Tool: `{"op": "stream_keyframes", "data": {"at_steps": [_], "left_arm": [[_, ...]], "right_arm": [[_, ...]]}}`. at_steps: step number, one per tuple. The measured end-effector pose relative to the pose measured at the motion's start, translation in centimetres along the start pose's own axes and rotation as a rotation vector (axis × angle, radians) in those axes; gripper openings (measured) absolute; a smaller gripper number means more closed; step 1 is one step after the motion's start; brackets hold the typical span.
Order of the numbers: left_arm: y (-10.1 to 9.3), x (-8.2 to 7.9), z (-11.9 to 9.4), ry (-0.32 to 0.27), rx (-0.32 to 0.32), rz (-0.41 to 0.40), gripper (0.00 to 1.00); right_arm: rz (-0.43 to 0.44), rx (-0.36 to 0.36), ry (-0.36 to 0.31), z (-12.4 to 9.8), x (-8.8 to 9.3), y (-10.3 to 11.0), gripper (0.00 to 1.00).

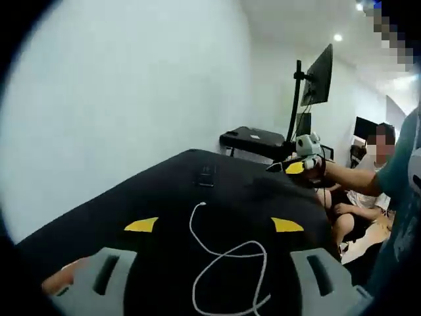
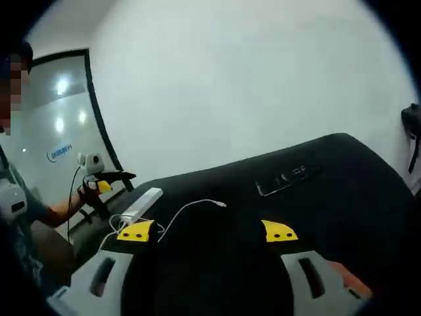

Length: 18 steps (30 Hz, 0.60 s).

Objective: Connect the charging cable to the phone, plug the charger into the socket, and turn on the power strip switch to charge the phone.

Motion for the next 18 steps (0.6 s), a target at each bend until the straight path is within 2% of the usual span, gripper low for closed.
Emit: {"op": "stream_keyframes", "data": {"at_steps": [4,6,10,12,16,18], "left_arm": [[2.5,0.1,4.9,-0.044,0.026,-0.026,0.59],[2.9,0.4,6.7,-0.072,0.019,-0.006,0.58],[3.5,1.9,10.8,-0.090,0.072,0.020,0.53],[2.6,2.6,12.6,-0.065,0.106,0.034,0.52],[3.0,3.7,15.3,0.005,0.128,0.132,0.48],[3.4,3.9,16.1,0.005,0.137,0.125,0.44]], "right_arm": [[0.022,0.020,0.036,-0.1,-1.2,-0.8,0.60],[0.046,0.042,0.040,0.0,-1.5,-1.4,0.59],[0.095,0.063,0.037,0.3,-1.9,-2.6,0.58],[0.106,0.078,0.035,0.5,-2.0,-3.1,0.58],[0.115,0.098,0.027,0.8,-2.1,-3.6,0.57],[0.118,0.103,0.024,0.9,-2.0,-3.6,0.57]]}}
Point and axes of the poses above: the point that each gripper's makers call its tool centre point, and the gripper's own axes: z roughly forward along the fingers, y roughly to its left, x roughly out of its underside, the point moved 8 cm from there along -z, roughly backward along the fingers, and after that the axes turned 4 degrees about x, right-handed, at the moved point
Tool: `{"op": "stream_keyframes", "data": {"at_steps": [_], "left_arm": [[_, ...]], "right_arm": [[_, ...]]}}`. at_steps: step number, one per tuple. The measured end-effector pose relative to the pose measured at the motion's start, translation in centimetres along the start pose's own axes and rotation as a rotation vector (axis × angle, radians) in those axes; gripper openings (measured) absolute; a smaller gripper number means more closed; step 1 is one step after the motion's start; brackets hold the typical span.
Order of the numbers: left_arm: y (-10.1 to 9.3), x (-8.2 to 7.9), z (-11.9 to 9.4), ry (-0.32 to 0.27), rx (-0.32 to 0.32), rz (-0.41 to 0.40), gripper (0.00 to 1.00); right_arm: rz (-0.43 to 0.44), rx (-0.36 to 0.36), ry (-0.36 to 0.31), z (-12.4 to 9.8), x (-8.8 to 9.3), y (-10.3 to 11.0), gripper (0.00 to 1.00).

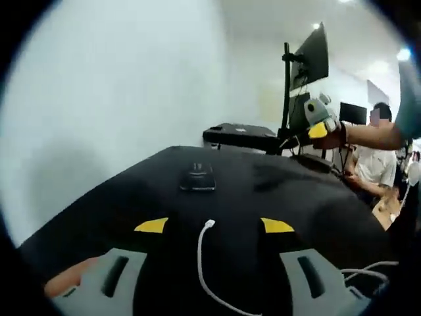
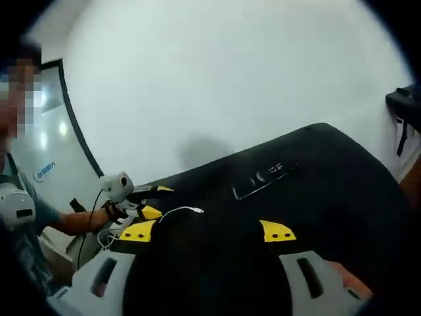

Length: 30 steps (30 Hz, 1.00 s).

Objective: Connect the charging cable to the phone, plug the charger into the socket, and turn on the power strip switch to charge the phone.

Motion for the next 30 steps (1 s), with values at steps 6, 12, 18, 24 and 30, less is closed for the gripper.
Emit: {"op": "stream_keyframes", "data": {"at_steps": [6,12,18,24,30], "left_arm": [[1.1,0.7,2.4,0.015,0.038,-0.020,0.36],[0.8,1.9,3.8,0.050,0.077,0.001,0.33],[0.5,2.0,4.6,0.065,0.099,0.028,0.31],[1.0,1.6,5.2,0.031,0.112,0.022,0.25],[1.5,1.9,5.4,0.059,0.100,0.031,0.15]], "right_arm": [[0.014,0.012,0.016,0.7,0.4,-0.1,0.57],[0.028,0.010,0.013,1.2,0.8,-0.5,0.56],[0.040,0.011,0.016,1.5,1.5,-0.4,0.55],[0.051,0.006,0.013,1.7,1.6,-0.4,0.55],[0.054,0.004,0.004,1.8,1.4,-0.4,0.54]]}}
Point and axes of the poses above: the point that each gripper's makers call its tool centre point, and the gripper's own axes: z roughly forward along the fingers, y roughly to its left, x roughly out of its underside, the point moved 8 cm from there along -z, roughly backward along the fingers, and after that the axes turned 4 degrees about x, right-handed, at the moved point
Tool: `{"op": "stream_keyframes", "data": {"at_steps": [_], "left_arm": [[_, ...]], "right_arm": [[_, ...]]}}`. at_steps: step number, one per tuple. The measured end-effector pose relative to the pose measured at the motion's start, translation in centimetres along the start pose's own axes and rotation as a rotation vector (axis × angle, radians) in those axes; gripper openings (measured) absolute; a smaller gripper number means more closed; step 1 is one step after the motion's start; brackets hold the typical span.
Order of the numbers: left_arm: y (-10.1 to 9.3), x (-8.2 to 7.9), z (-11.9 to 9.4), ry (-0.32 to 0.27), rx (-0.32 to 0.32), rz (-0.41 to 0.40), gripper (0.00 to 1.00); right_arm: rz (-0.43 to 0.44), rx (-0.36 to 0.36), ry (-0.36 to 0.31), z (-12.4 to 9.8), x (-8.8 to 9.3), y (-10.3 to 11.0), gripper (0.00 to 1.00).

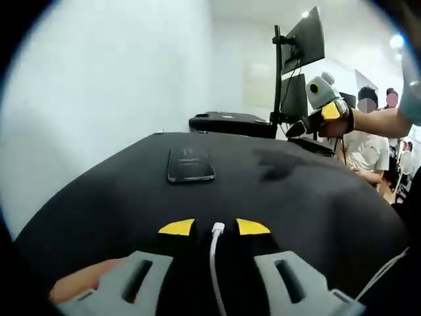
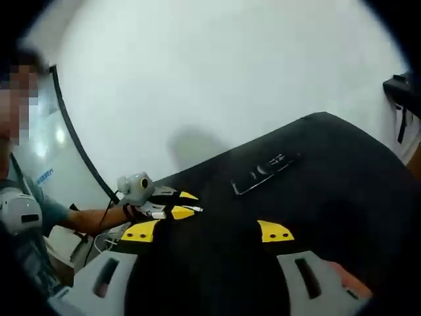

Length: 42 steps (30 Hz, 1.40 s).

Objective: Connect the charging cable to the phone, plug the charger into the socket, and turn on the power strip switch to charge the phone.

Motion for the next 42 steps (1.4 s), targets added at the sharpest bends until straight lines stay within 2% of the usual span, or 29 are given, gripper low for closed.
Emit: {"op": "stream_keyframes", "data": {"at_steps": [2,7,13,19,22,26,29,32,34,39,42], "left_arm": [[-0.1,0.0,0.1,0.001,0.001,0.018,0.14],[-0.6,0.6,0.4,0.069,0.007,0.063,0.08],[0.0,0.0,0.3,0.037,-0.008,0.062,0.05],[-0.2,0.0,0.7,0.079,-0.009,0.110,0.05],[-0.2,-0.1,1.0,0.073,-0.010,0.104,0.04],[-0.1,-0.8,1.3,0.043,-0.051,0.040,0.04],[0.4,-1.6,1.6,-0.009,-0.108,-0.005,0.04],[0.8,-1.9,1.9,-0.020,-0.163,-0.005,0.04],[0.8,-2.1,2.3,-0.029,-0.166,-0.012,0.04],[0.7,-2.2,3.7,-0.011,-0.187,0.011,0.04],[0.6,-2.0,4.5,0.003,-0.197,0.015,0.04]], "right_arm": [[0.000,0.001,0.002,0.0,0.2,0.2,0.54],[0.008,0.004,0.008,0.2,0.7,0.1,0.54],[0.022,0.005,0.005,0.5,0.8,-0.3,0.54],[0.026,0.002,0.007,0.6,0.6,-1.0,0.53],[0.031,0.003,0.000,0.7,0.4,-1.3,0.53],[0.038,0.015,-0.007,1.0,0.2,-1.9,0.52],[0.055,0.039,-0.045,1.8,-0.7,-2.8,0.52],[0.076,0.046,-0.118,2.7,-2.3,-3.6,0.52],[0.064,0.054,-0.154,3.6,-3.8,-5.1,0.52],[0.037,0.066,-0.167,5.7,-6.4,-7.8,0.52],[0.031,0.084,-0.161,7.7,-8.4,-10.5,0.50]]}}
Point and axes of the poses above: the point that each gripper's makers call its tool centre point, and the gripper's own axes: z roughly forward along the fingers, y roughly to its left, x roughly out of its underside, the point moved 8 cm from there along -z, roughly backward along the fingers, and after that the axes turned 4 degrees about x, right-handed, at the moved point
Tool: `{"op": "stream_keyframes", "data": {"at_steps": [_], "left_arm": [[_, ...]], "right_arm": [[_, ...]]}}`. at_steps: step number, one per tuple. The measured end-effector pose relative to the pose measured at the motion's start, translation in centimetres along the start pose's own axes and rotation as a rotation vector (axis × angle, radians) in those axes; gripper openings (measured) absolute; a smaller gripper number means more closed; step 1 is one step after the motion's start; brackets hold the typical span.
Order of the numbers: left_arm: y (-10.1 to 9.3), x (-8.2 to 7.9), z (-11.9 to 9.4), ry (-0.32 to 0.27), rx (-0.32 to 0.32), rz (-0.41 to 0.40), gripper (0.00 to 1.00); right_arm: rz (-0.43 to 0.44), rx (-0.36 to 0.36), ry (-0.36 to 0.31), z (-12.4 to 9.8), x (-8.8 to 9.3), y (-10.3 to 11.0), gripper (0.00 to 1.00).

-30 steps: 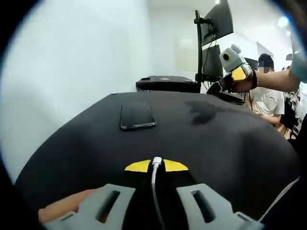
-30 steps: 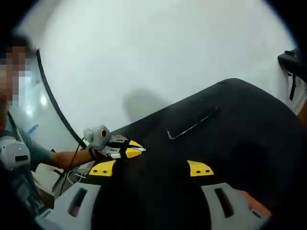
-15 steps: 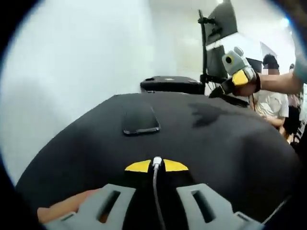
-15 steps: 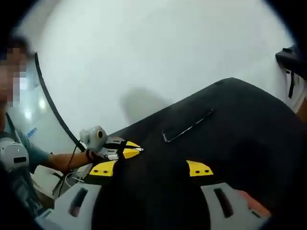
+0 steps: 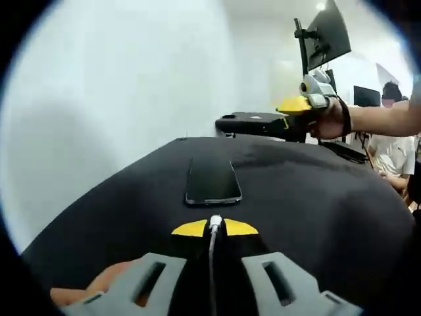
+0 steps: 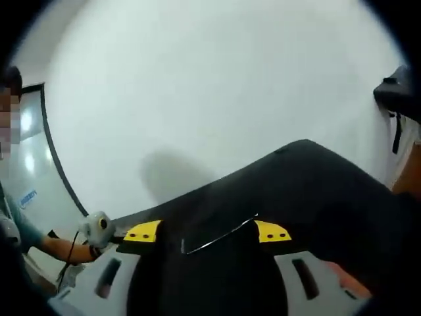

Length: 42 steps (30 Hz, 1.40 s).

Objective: Connect the charging cable to the phone, plug the charger into the socket, and turn on the power strip switch to charge the phone.

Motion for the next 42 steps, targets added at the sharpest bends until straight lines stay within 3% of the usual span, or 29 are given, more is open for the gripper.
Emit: {"op": "stream_keyframes", "data": {"at_steps": [5,10,12,15,17,20,23,25,27,31,37,42], "left_arm": [[0.0,0.1,0.9,-0.016,-0.037,-0.044,0.04],[0.4,0.1,1.4,-0.038,-0.068,-0.081,0.04],[0.1,-0.1,1.6,-0.047,-0.069,-0.078,0.04],[-0.2,0.0,1.9,-0.046,-0.068,-0.062,0.04],[-0.1,0.2,1.9,-0.045,-0.069,-0.061,0.04],[0.0,0.3,2.1,-0.047,-0.071,-0.071,0.04],[-0.2,0.3,2.4,-0.041,-0.070,-0.059,0.04],[-0.1,0.5,2.5,-0.030,-0.070,-0.046,0.04],[-0.3,0.4,2.5,-0.033,-0.066,-0.046,0.04],[-0.3,0.4,2.6,-0.034,-0.066,-0.047,0.04],[-0.3,0.5,2.8,-0.031,-0.072,-0.051,0.04],[-0.2,0.6,3.1,-0.019,-0.061,-0.070,0.04]], "right_arm": [[0.020,0.011,-0.013,1.6,-0.4,-2.1,0.50],[0.051,-0.026,-0.047,3.5,-1.1,-3.3,0.51],[0.064,-0.082,-0.046,4.8,-1.7,-4.1,0.53],[0.028,-0.165,-0.032,5.0,-1.5,-3.2,0.54],[0.039,-0.185,0.011,6.1,-1.5,-3.8,0.55],[-0.032,-0.207,0.056,6.5,-0.7,-3.1,0.57],[-0.091,-0.245,0.084,7.4,-0.6,-3.5,0.65],[-0.142,-0.290,0.112,7.8,-0.2,-3.5,0.79],[-0.213,-0.287,0.131,8.2,0.1,-3.8,0.91],[-0.291,-0.304,0.163,8.3,1.1,-3.6,0.93],[-0.273,-0.342,0.131,8.6,1.0,-3.2,0.93],[-0.336,-0.380,0.142,9.1,1.6,-2.1,0.93]]}}
Point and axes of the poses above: the point that each gripper's makers call its tool centre point, and the gripper's own axes: z roughly forward along the fingers, y roughly to its left, x roughly out of its underside, the point moved 8 cm from there along -z, roughly backward along the fingers, and after that the axes turned 4 degrees about x, right-handed, at the moved point
